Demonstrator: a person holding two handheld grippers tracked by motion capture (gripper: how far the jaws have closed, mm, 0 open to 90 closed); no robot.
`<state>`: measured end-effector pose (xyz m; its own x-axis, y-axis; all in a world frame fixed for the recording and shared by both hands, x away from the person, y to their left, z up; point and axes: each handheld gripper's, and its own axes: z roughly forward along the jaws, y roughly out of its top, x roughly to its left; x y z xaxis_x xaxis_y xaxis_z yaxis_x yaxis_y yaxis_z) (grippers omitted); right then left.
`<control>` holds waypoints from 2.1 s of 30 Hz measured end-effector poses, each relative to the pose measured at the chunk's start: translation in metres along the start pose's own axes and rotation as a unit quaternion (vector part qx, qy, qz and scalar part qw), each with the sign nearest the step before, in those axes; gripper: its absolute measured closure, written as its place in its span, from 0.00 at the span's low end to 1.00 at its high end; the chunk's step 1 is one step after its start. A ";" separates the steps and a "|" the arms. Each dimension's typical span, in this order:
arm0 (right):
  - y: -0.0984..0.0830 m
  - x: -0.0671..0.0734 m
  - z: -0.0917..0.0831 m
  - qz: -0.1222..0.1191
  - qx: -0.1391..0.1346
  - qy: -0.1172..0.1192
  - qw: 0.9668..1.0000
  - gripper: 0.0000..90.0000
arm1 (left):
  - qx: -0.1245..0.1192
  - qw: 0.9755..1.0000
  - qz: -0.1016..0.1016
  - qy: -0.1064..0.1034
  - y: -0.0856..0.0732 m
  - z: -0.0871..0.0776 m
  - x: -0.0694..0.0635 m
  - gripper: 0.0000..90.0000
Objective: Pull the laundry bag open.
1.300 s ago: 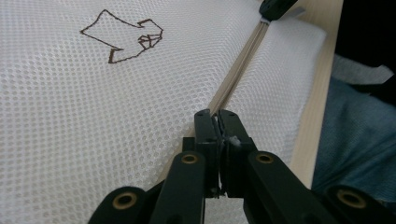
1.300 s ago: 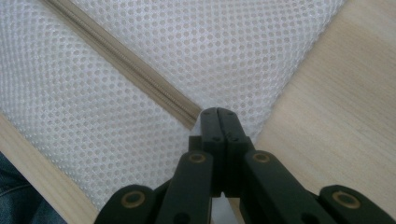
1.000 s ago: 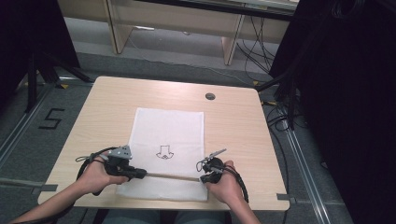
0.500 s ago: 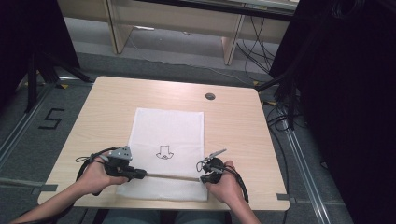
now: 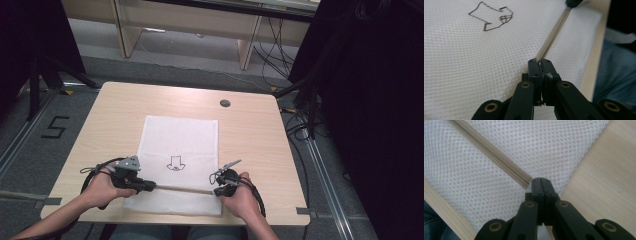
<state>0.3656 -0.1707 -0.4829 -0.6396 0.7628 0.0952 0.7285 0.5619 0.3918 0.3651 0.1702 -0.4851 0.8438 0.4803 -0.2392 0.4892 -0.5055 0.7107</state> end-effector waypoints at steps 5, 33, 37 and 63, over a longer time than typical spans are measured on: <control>0.000 0.001 0.000 0.011 0.004 0.007 1.000 1.00 | -0.007 1.000 -0.012 -0.009 -0.001 -0.002 0.000 0.97; 0.000 0.001 0.000 0.001 0.001 -0.006 1.000 1.00 | -0.001 1.000 -0.018 0.013 -0.012 -0.017 0.010 0.97; 0.000 0.001 -0.001 0.005 0.006 -0.005 1.000 1.00 | 0.002 0.999 -0.017 0.029 -0.017 -0.024 0.014 0.97; 0.000 0.000 0.000 -0.003 0.000 -0.002 1.000 1.00 | -0.001 0.997 -0.056 0.061 -0.036 -0.047 0.032 0.97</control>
<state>0.3658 -0.1708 -0.4826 -0.6434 0.7604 0.0891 0.7244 0.5670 0.3921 0.3639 0.2376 -0.4870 0.7509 0.6176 -0.2339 0.5779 -0.4431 0.6853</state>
